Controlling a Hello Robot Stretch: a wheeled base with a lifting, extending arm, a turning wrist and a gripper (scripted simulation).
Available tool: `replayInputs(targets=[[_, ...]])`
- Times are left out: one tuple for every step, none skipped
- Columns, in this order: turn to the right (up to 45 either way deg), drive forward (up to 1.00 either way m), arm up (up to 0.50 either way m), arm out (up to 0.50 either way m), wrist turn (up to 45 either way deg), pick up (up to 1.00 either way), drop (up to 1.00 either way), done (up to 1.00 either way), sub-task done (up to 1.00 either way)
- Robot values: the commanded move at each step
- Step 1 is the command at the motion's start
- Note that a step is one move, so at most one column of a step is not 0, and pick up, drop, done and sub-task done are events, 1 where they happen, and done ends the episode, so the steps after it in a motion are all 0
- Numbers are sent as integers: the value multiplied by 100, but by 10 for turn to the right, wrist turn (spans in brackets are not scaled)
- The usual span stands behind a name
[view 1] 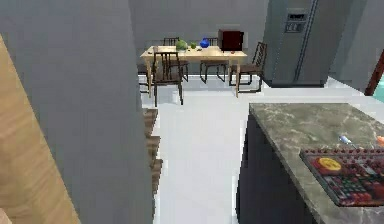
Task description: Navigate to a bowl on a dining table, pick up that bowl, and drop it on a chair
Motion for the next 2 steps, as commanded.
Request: replayInputs(targets=[[0,100,0,0,0,0,0,0,0],[0,20,0,0,0,0,0,0,0]])
